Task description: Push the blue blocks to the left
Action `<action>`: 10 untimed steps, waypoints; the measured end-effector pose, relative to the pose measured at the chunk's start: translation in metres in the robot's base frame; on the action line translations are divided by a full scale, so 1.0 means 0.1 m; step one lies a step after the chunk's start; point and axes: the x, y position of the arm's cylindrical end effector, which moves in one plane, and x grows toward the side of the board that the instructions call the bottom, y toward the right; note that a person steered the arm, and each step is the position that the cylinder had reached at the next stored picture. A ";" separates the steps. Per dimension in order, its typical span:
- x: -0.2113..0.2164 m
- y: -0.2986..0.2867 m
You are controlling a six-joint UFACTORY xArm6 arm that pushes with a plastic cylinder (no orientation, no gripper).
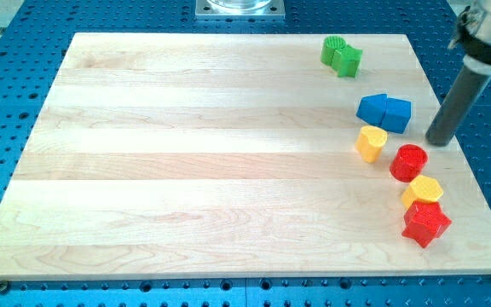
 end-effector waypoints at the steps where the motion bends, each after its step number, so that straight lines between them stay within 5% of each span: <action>1: -0.12 -1.03; 2: -0.26 -1.68; 3: -0.07 -1.03; 4: -0.30 -1.04; 6: -0.42 -1.84; 7: -0.41 -1.06; 8: -0.82 -1.17; 10: -0.97 -1.93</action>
